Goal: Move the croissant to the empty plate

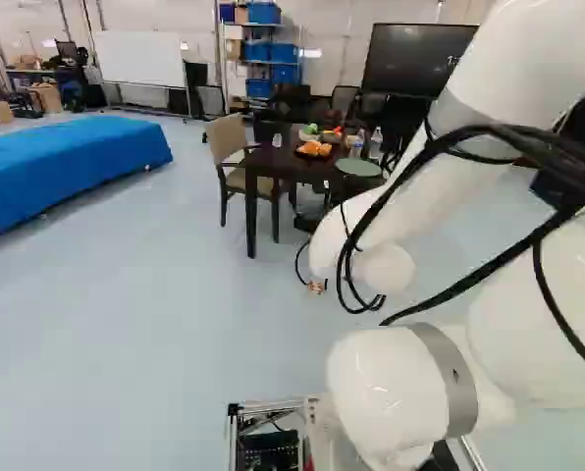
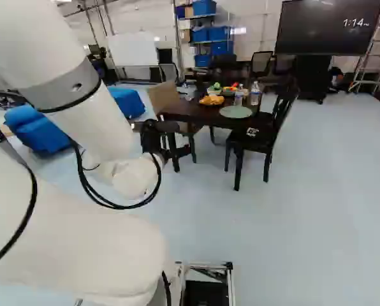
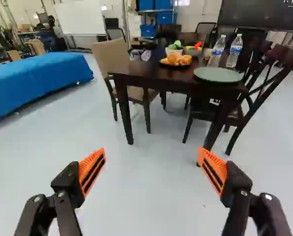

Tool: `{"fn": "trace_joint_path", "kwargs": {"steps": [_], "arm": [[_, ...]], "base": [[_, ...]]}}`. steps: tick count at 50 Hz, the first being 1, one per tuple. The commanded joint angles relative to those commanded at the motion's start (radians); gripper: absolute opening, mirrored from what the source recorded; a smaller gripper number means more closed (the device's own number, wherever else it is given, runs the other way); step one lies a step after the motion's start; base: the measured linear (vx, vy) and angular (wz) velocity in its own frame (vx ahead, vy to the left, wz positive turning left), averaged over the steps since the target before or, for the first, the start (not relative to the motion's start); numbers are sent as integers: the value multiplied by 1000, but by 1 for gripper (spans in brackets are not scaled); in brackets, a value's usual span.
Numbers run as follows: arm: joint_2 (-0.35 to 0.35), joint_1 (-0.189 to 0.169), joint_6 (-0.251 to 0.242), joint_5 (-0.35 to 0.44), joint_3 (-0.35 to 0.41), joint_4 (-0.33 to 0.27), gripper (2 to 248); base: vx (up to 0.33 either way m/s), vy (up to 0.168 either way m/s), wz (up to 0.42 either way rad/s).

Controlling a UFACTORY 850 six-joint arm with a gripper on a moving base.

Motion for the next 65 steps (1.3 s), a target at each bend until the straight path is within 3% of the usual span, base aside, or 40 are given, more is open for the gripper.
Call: {"fn": "trace_joint_path", "kwargs": {"steps": [32,65], "arm": [[0,0,0,0,0,0,247],[0,0,0,0,0,0,247]], "base": [[-3,5,-24],[159,-1,-16]]}}
